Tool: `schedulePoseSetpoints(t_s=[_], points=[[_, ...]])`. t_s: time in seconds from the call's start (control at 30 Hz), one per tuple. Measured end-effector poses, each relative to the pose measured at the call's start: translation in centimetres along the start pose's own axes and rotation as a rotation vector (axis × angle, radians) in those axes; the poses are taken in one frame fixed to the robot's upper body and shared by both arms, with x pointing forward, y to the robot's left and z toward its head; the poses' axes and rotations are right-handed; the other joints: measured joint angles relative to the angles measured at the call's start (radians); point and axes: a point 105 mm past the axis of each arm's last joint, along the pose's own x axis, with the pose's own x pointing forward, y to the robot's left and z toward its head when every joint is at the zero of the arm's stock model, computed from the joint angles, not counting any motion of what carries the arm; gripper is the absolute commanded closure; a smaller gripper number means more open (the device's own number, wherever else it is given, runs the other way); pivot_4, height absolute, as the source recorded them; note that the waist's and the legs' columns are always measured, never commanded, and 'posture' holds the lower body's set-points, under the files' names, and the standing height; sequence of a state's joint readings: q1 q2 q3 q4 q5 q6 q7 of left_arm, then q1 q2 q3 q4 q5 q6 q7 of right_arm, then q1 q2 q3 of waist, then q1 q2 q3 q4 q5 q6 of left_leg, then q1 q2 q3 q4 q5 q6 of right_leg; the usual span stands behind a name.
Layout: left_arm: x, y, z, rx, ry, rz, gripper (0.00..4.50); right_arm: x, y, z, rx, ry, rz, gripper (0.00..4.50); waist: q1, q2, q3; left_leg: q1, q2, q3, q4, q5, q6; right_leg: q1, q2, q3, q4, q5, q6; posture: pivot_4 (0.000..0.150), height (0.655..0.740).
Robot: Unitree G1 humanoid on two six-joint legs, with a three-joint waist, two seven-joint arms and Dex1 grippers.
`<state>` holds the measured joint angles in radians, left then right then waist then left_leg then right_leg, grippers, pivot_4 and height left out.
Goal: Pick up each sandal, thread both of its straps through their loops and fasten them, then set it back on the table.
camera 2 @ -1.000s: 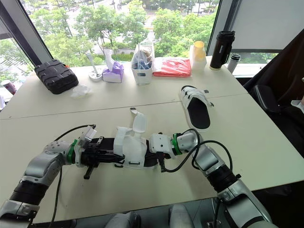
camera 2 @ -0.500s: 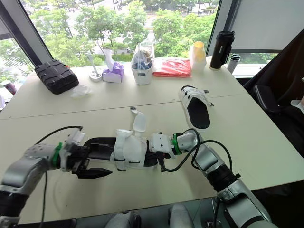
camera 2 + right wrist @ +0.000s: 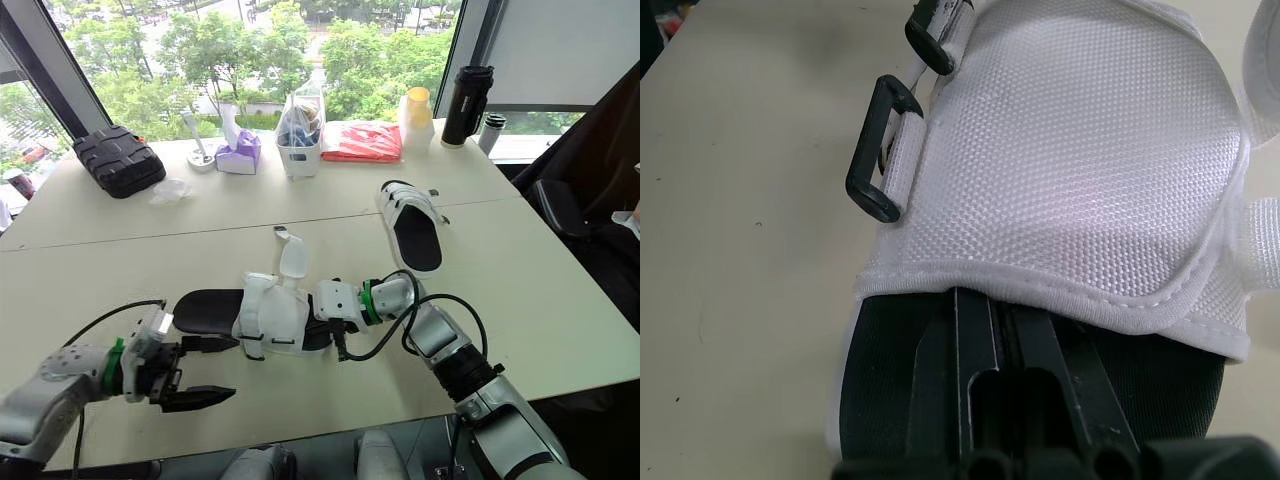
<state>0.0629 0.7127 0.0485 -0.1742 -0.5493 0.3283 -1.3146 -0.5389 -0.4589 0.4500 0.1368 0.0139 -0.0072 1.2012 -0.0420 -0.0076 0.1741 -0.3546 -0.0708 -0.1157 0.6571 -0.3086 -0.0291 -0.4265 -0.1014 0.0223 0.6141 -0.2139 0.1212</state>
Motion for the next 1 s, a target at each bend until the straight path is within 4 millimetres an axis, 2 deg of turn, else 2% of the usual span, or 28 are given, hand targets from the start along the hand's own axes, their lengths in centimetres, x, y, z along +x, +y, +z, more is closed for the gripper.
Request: schedulePoseSetpoints(t_s=[0.2, 0.3, 0.4, 0.5, 0.6, 0.77, 0.93, 1.0], points=[[1.6, 0.3, -0.8, -0.007, -0.005, -0.015, 0.03, -0.1, -0.1, 0.0, 0.000, 0.002, -0.003, 4.50, 0.003, 0.000, 0.000, 0.000, 0.000, 0.000, 0.000, 0.000, 0.000, 0.000, 0.000, 0.000, 0.000, 0.000, 0.000, 0.150, 0.7400], [1.8, 0.3, -0.8, -0.008, -0.004, -0.022, 0.03, -0.1, -0.1, 0.0, 0.000, 0.002, -0.003, 4.50, 0.003, 0.000, 0.000, 0.000, 0.000, 0.000, 0.000, 0.000, 0.000, 0.000, 0.000, 0.000, 0.000, 0.000, 0.000, 0.150, 0.7400], [2.5, 0.5, -0.5, -0.003, -0.019, -0.030, 1.34, -0.1, -0.1, -0.1, 0.000, 0.004, -0.004, 4.50, 0.004, 0.000, 0.000, 0.000, 0.000, 0.000, 0.000, 0.000, 0.000, 0.000, 0.000, 0.000, 0.000, 0.000, 0.000, 0.150, 0.7400], [3.4, 0.6, 0.0, -0.001, -0.040, -0.042, 2.85, 0.0, -0.1, 0.0, -0.002, 0.001, -0.003, 4.50, 0.002, 0.000, 0.000, 0.000, 0.000, 0.000, 0.000, 0.000, 0.000, 0.000, 0.000, 0.000, 0.000, 0.000, 0.000, 0.150, 0.7400], [3.5, 0.8, 0.2, 0.003, -0.041, -0.033, 4.38, 0.1, 0.0, 0.0, -0.003, 0.001, -0.001, 4.50, 0.000, 0.000, 0.000, 0.000, 0.000, 0.000, 0.000, 0.000, 0.000, 0.000, 0.000, 0.000, 0.000, 0.000, 0.000, 0.150, 0.7400], [3.2, 0.2, -0.7, -0.055, -0.006, -0.046, 4.45, 0.1, 0.0, 0.1, -0.007, 0.000, 0.000, 4.50, -0.001, 0.000, 0.000, 0.000, 0.000, 0.000, 0.000, 0.000, 0.000, 0.000, 0.000, 0.000, 0.000, 0.000, 0.000, 0.150, 0.7400], [1.1, -3.6, -2.0, -0.183, 0.145, -0.197, 4.45, 0.2, 0.0, 0.1, -0.013, -0.003, 0.000, 4.50, -0.002, 0.000, 0.000, 0.000, 0.001, 0.000, -0.004, 0.000, 0.000, -0.001, 0.000, 0.000, -0.001, 0.000, 0.000, 0.150, 0.7400], [0.8, -4.4, -1.7, -0.220, 0.157, -0.238, 4.45, 0.1, -0.1, 0.1, -0.013, 0.000, -0.002, 4.50, 0.001, 0.000, 0.000, 0.001, 0.000, 0.000, -0.004, 0.000, 0.000, -0.001, 0.000, 0.000, -0.001, 0.000, 0.000, 0.150, 0.7400]])
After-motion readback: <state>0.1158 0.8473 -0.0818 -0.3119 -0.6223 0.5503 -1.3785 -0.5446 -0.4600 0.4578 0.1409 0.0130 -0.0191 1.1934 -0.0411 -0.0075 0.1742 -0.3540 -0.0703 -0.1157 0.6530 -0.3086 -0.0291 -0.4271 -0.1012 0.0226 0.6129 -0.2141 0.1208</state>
